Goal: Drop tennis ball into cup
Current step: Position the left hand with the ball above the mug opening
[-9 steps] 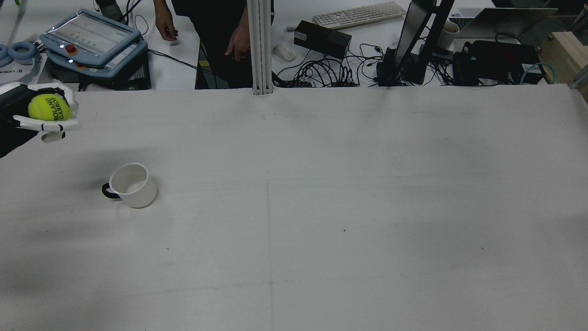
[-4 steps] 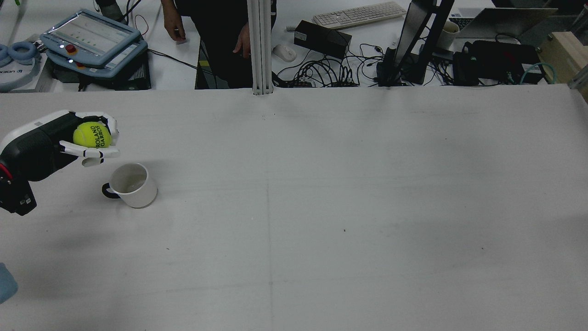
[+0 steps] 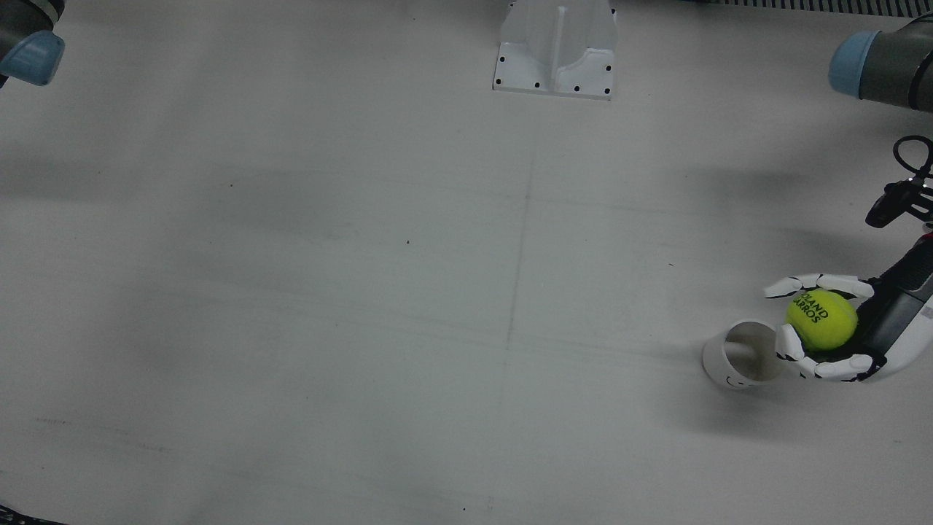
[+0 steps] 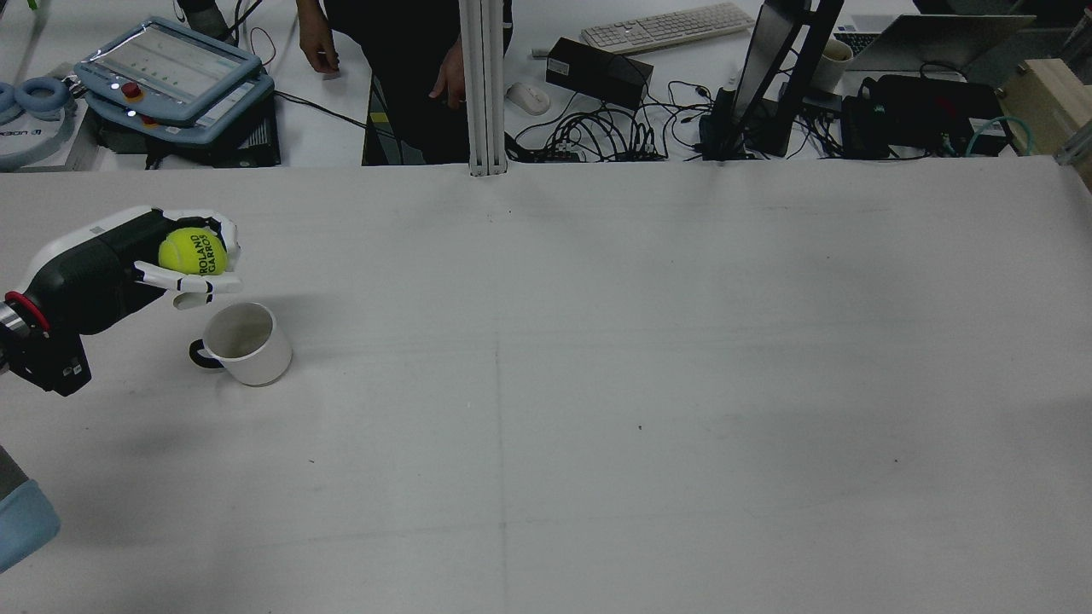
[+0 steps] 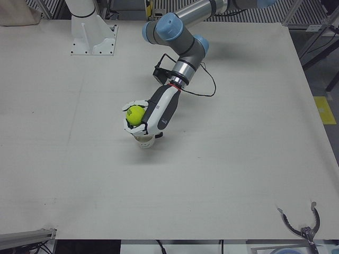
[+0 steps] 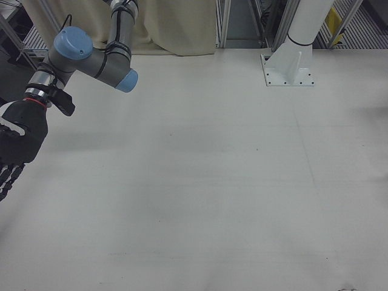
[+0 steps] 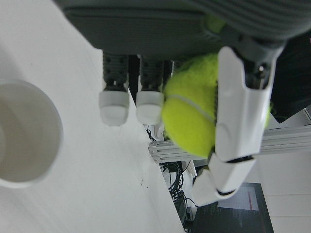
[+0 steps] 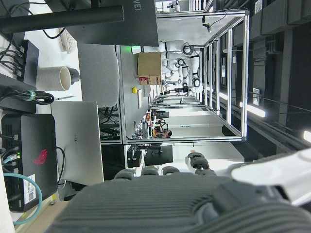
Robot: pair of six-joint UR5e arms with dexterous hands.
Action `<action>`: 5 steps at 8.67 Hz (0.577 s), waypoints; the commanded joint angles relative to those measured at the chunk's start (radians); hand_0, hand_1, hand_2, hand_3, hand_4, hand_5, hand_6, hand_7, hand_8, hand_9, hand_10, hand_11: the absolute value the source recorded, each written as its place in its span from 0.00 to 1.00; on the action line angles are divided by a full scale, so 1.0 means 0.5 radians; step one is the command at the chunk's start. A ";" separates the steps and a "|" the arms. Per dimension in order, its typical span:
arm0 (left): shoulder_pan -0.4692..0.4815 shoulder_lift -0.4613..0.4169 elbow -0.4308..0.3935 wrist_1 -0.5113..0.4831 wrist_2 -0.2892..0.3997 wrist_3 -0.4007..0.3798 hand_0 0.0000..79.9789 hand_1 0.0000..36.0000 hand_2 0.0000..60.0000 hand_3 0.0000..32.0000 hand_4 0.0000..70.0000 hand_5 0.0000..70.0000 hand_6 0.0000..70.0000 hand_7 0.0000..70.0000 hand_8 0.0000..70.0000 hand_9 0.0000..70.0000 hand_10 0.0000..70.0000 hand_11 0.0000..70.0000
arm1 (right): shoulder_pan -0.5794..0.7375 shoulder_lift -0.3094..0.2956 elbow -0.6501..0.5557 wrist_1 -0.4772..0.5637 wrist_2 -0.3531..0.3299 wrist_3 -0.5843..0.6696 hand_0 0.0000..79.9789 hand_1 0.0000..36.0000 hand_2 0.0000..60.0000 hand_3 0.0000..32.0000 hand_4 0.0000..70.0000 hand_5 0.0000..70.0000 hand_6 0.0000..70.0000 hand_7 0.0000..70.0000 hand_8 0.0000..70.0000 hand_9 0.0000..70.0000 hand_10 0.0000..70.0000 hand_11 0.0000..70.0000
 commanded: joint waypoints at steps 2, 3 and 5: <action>0.003 0.049 0.011 -0.204 0.004 -0.012 0.76 1.00 1.00 0.00 0.56 1.00 1.00 1.00 0.86 1.00 0.58 0.85 | 0.000 0.000 0.000 0.000 0.000 0.000 0.00 0.00 0.00 0.00 0.00 0.00 0.00 0.00 0.00 0.00 0.00 0.00; 0.003 0.061 0.011 -0.210 0.004 -0.012 0.75 1.00 1.00 0.00 0.43 0.81 0.97 0.69 0.51 0.60 0.27 0.44 | 0.000 0.000 0.000 0.000 0.000 0.000 0.00 0.00 0.00 0.00 0.00 0.00 0.00 0.00 0.00 0.00 0.00 0.00; 0.003 0.073 0.011 -0.223 0.004 -0.012 0.80 1.00 1.00 0.00 0.19 0.58 0.33 0.32 0.18 0.23 0.12 0.24 | 0.000 0.000 0.000 0.000 0.000 0.000 0.00 0.00 0.00 0.00 0.00 0.00 0.00 0.00 0.00 0.00 0.00 0.00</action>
